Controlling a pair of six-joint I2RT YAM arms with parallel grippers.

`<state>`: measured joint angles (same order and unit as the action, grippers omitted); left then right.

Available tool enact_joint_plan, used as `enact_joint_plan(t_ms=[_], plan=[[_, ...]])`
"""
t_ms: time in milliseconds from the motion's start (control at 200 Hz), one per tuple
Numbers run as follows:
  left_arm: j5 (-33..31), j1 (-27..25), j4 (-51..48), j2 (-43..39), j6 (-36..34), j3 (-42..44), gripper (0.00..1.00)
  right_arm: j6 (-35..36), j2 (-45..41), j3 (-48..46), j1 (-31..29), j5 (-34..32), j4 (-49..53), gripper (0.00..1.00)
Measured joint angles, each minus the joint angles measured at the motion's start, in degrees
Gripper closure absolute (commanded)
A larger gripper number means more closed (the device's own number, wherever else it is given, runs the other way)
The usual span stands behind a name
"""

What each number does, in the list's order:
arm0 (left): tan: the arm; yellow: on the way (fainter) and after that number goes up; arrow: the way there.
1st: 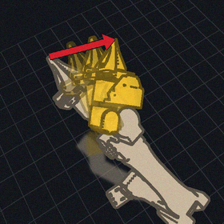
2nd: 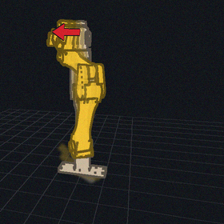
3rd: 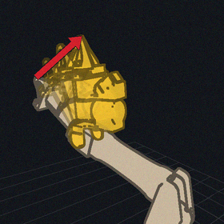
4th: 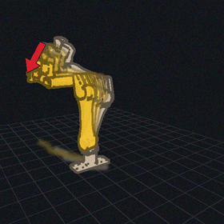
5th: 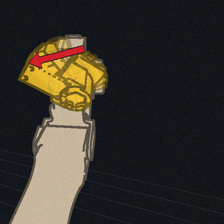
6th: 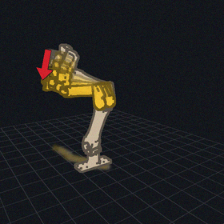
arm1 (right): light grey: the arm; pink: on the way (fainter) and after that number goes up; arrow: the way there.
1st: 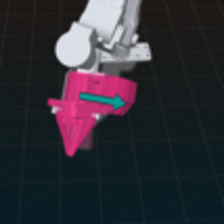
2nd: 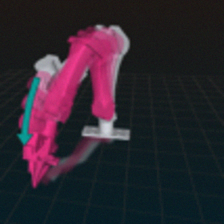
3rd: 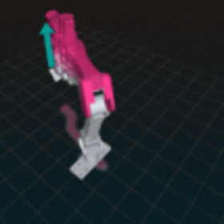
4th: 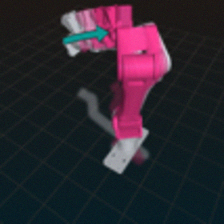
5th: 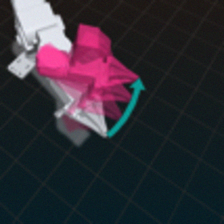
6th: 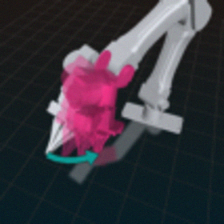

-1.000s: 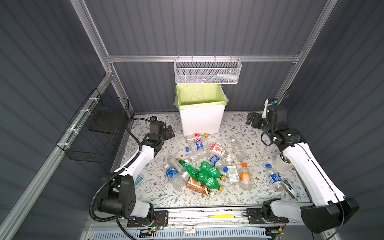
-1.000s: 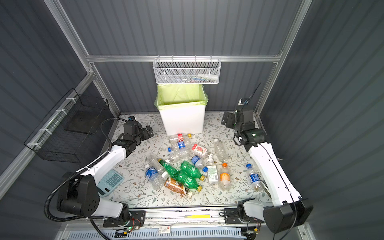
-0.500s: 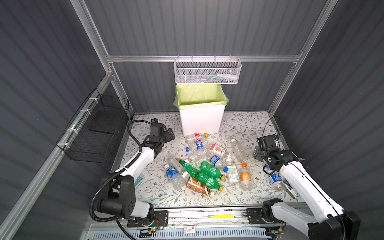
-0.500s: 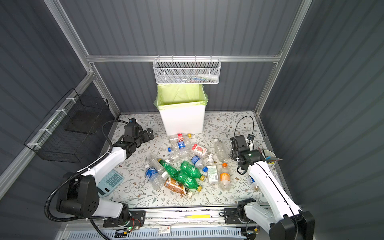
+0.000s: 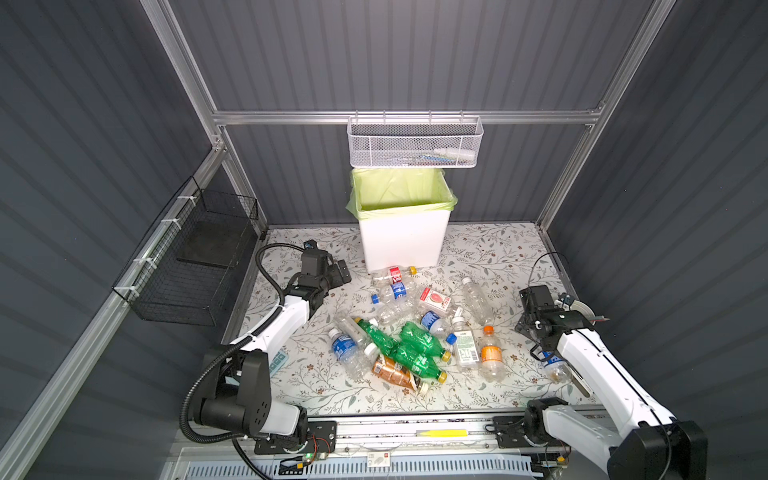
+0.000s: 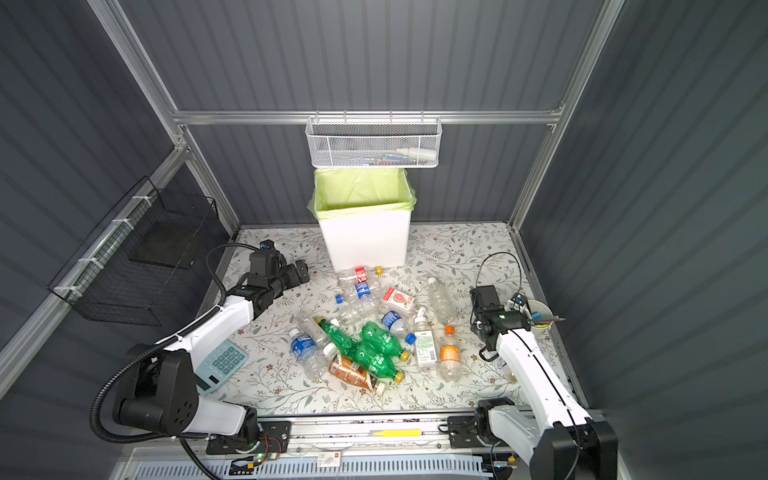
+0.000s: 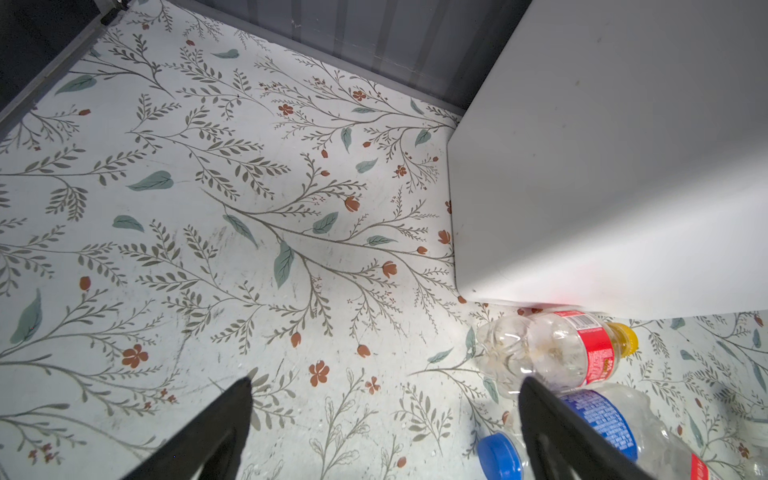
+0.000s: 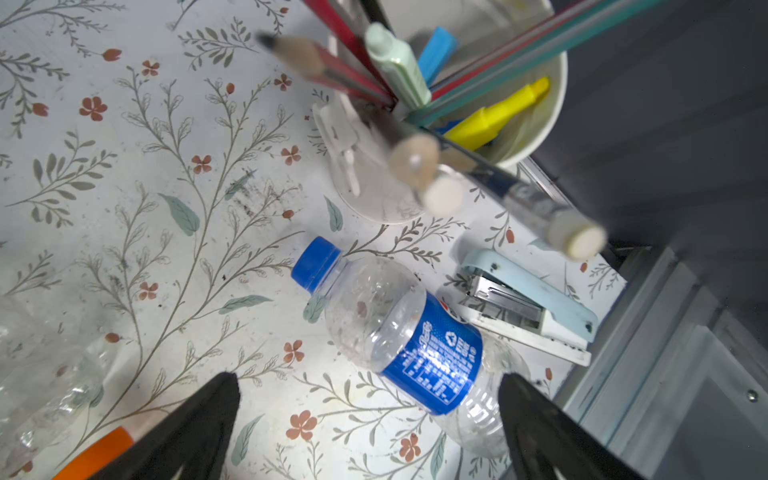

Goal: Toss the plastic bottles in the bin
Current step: 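Lower the right gripper toward the blue-capped Pepsi-labelled bottle near the cup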

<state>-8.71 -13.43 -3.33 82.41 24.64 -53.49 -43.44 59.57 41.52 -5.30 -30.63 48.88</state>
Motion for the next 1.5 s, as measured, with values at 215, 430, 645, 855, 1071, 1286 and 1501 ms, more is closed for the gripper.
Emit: enact_joint_plan(t_ms=[215, 430, 645, 855, 1071, 1286, 1501], plan=[[0.7, 0.0, 0.4, 0.4, 0.0, 0.0, 0.00, 1.5, 0.3, -2.5, 4.0, 4.7, -2.4, 0.01], [1.3, 0.0, 0.4, 0.7, 0.0, 0.0, 0.00, 3.0, 1.3, -3.4, 6.2, 9.3, -6.7, 0.01], [1.5, 0.0, 0.4, 0.9, 0.0, 0.0, 0.00, 4.8, 2.6, -3.5, 6.6, 14.5, -12.4, 0.01], [1.5, 0.0, 0.4, 1.0, 0.0, 0.0, 0.00, 5.8, 4.2, -3.2, 6.5, 17.9, -15.5, 0.01], [1.7, 0.0, 0.6, 1.0, 0.0, 0.2, 0.00, 5.0, 1.4, -4.5, 6.6, 18.9, -14.4, 0.01], [2.2, 0.0, 0.6, 1.1, 0.1, 0.3, 0.00, 4.9, 0.7, -4.3, 6.5, 18.4, -12.7, 0.01], [2.2, 0.0, 0.8, 1.1, 0.1, 1.0, 0.00, 4.9, 0.5, -3.9, 6.5, 17.0, -10.8, 0.01]])
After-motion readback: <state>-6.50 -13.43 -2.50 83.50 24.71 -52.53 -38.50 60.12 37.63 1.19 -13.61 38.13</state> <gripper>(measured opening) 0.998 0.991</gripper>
